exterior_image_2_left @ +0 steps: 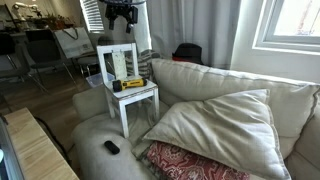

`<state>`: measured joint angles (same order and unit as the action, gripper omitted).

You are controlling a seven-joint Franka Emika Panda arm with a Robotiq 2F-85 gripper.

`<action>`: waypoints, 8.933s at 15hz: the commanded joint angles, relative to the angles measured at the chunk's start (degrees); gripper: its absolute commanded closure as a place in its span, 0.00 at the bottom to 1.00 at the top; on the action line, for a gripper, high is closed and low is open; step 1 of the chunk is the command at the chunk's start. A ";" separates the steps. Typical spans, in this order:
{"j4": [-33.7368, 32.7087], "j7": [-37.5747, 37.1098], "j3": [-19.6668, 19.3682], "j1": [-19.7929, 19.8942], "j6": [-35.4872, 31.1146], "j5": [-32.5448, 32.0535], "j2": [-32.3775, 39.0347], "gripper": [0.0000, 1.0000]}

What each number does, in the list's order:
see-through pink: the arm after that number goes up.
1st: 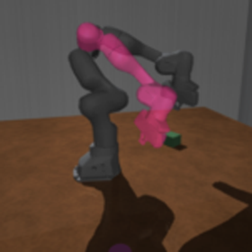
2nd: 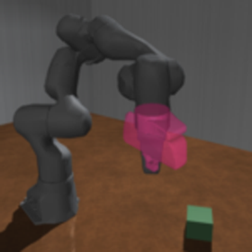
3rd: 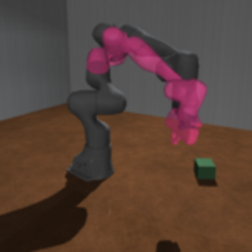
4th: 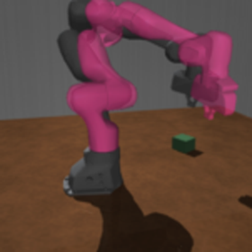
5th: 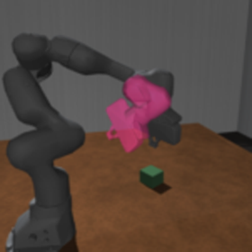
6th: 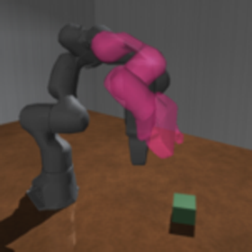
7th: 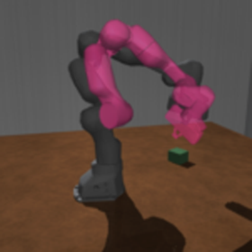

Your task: Put the flashlight upright on the seat of the wooden

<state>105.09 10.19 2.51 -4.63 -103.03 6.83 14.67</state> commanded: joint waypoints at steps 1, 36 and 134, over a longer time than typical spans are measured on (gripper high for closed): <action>-1.75 -0.13 0.98 0.68 0.13 -0.41 1.85 0.00; -11.65 -17.87 1.12 -0.18 -21.34 5.39 26.52 0.00; -4.78 85.58 51.25 42.93 -50.27 20.80 53.75 0.75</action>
<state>97.74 90.89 51.44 34.10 -152.71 27.19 66.42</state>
